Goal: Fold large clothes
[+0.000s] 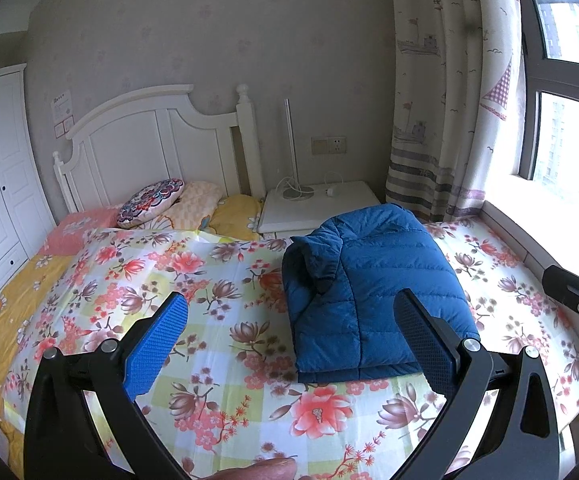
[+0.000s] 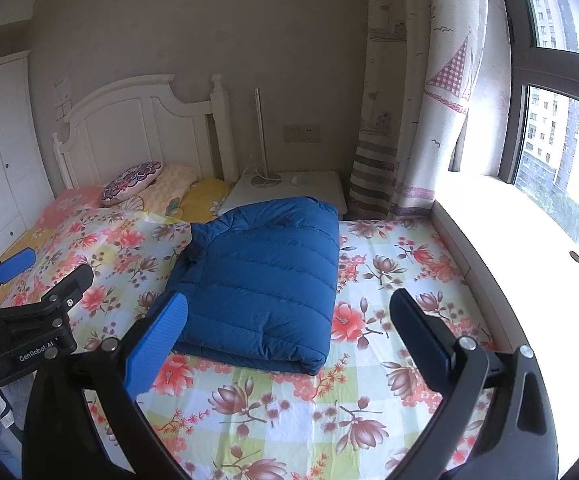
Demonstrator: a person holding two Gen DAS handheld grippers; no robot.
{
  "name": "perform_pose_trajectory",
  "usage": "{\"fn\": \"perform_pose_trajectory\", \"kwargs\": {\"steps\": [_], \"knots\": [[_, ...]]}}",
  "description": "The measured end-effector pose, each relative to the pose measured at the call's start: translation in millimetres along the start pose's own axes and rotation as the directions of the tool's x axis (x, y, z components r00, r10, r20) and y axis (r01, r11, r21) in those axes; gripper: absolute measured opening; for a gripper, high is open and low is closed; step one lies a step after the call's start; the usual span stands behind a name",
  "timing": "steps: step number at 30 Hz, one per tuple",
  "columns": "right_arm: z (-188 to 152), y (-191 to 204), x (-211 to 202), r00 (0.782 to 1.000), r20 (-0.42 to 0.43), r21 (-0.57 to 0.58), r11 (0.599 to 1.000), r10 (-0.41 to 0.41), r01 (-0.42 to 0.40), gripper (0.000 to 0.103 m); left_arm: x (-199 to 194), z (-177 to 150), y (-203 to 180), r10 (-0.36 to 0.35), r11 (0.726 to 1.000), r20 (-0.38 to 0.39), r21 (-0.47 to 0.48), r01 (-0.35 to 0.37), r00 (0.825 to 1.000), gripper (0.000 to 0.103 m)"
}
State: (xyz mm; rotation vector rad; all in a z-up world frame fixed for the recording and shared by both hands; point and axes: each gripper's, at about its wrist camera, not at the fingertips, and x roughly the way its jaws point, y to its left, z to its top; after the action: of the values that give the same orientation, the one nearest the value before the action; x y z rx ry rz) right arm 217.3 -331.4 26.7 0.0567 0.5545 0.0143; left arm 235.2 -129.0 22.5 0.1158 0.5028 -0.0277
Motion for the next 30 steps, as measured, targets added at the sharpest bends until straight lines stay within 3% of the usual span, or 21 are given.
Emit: {"fn": "perform_pose_trajectory", "kwargs": {"steps": [30], "knots": [[-9.2, 2.4, 3.5, 1.000, -0.016, 0.004, 1.000, -0.002, 0.002, 0.100, 0.6, -3.6, 2.8, 0.003, 1.000, -0.002, -0.004, -0.003, 1.000, 0.099]]}}
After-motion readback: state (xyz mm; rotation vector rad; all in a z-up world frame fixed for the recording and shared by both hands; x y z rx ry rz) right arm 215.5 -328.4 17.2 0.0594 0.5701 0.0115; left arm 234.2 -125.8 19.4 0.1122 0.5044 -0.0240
